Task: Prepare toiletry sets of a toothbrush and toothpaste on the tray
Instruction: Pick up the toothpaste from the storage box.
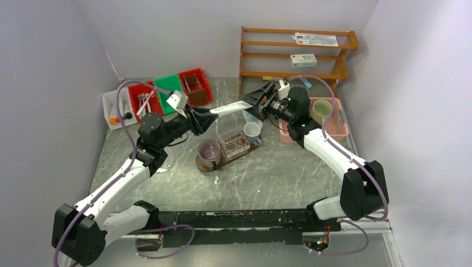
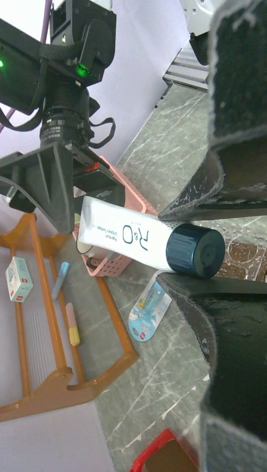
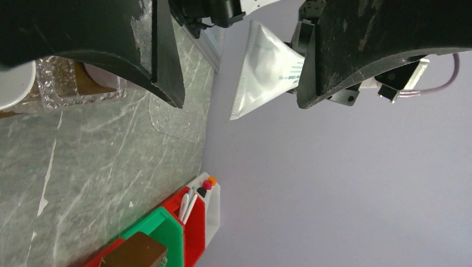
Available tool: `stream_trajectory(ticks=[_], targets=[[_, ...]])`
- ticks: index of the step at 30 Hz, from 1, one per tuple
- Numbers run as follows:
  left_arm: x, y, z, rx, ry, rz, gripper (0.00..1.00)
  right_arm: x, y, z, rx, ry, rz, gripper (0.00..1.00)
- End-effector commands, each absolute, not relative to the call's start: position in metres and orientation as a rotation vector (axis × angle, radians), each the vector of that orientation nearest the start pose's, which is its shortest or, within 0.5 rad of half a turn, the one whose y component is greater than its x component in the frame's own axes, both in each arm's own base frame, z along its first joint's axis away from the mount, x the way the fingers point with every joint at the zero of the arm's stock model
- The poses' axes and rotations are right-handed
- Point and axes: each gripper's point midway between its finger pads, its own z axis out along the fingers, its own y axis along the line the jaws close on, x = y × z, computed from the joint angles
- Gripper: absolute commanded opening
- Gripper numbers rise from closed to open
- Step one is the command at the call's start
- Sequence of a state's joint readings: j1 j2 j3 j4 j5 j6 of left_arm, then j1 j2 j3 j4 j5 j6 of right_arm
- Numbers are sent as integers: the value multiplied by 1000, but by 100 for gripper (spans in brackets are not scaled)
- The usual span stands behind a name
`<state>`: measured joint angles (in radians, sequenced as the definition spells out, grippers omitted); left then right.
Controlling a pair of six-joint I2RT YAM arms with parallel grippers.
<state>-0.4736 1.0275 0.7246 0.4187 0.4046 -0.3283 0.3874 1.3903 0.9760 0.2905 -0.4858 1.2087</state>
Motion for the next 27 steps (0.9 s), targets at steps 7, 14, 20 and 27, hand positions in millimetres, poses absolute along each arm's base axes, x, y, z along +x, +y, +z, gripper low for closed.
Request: stream_trajectory(ticks=[7,14,20,27], targets=[[285,-240,339,449,1288,-887,5,341,277,297,352,1897,1646,57],[285,-241,330,451,1280,-871,5,336,276,304,332,1878,1660,37],[283,-246,321,490,1298,-862,5,336,276,309,315,1868,1663,9],[290,-229,309,500,1364,-711,29,339,270,324,272,1829,1637,0]])
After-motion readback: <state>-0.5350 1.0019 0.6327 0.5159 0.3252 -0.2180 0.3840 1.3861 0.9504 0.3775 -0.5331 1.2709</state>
